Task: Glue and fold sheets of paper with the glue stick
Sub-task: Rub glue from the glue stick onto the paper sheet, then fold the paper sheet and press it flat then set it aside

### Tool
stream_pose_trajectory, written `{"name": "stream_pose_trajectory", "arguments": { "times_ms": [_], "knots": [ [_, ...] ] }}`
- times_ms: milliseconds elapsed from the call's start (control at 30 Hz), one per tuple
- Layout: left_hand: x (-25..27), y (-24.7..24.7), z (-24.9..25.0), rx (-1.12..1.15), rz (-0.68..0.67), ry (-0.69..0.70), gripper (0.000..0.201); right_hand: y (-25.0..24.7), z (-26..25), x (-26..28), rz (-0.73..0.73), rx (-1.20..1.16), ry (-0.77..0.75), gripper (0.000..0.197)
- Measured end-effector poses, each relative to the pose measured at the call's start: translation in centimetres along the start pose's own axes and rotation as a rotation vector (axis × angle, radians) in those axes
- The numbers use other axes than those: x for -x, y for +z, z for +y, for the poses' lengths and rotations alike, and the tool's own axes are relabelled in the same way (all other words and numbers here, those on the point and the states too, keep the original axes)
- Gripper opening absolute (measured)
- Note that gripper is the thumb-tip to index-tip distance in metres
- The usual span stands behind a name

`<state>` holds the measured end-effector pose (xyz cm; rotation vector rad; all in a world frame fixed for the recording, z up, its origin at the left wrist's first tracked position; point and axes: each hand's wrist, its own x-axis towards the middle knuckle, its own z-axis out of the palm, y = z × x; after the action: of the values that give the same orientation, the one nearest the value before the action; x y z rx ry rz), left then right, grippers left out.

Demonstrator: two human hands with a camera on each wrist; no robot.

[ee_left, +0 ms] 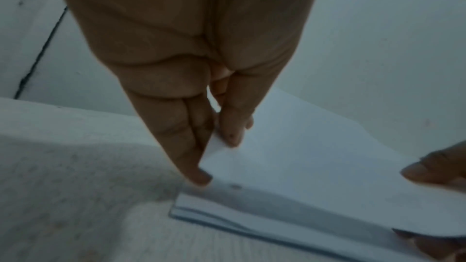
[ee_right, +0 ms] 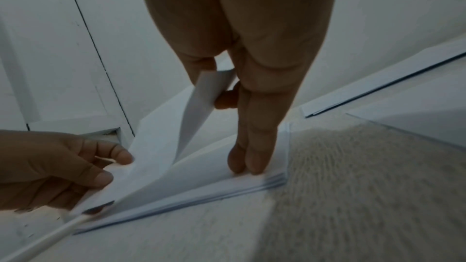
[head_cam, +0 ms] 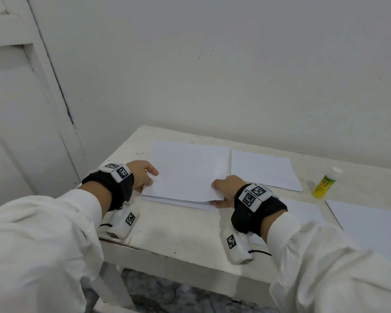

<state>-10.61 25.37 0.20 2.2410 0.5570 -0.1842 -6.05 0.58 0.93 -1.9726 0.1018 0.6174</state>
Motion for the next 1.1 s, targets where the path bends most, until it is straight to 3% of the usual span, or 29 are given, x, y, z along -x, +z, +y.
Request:
{"name": "stream_pose_trajectory", "arguments": {
  "times_ms": [100,233,367,500,600,767,933,1033,1100],
  "knots": [
    [0.9,0.4,0.6,-0.056,0.051,0.045,0.027,-0.4,-0.2,0.8,-0.019,0.001,0.018,0.017],
    [2.6,1.9,3.2,0.077,0.029,0.035,0.021,-3.9,0.7,2.5,-0.024,-0.045,0.068,0.045],
    [4.4,5.9,7.2,0.094,-0.104,0.107,0.016,-10.1,4.3,4.3,0.069,-0.012,0.053,0.025],
    [6.0,11.3,10.5,0.011,-0.243,0.175,0.019,-15.5,8.6,6.3,0.159,-0.037,0.099,0.028],
    [6.6,14.4,11.9,-0.036,-0.292,0.188,0.022,-18.0,11.0,7.1,0.223,0.005,0.118,0.045],
    [7.2,16.9,13.3,-0.102,-0.337,0.164,0.02,-19.8,12.4,7.7,0.285,0.219,0.163,0.033],
    [7.5,17.9,13.9,-0.192,-0.368,0.13,0.016,-20.0,12.2,7.3,0.233,0.457,0.224,0.026],
    [7.6,18.1,13.9,-0.201,-0.367,0.116,0.015,-20.2,12.6,6.4,0.214,0.499,0.234,0.032],
    [7.6,18.1,13.9,-0.2,-0.366,0.11,0.015,-20.3,12.8,5.8,0.201,0.45,0.252,0.026]
  ]
}}
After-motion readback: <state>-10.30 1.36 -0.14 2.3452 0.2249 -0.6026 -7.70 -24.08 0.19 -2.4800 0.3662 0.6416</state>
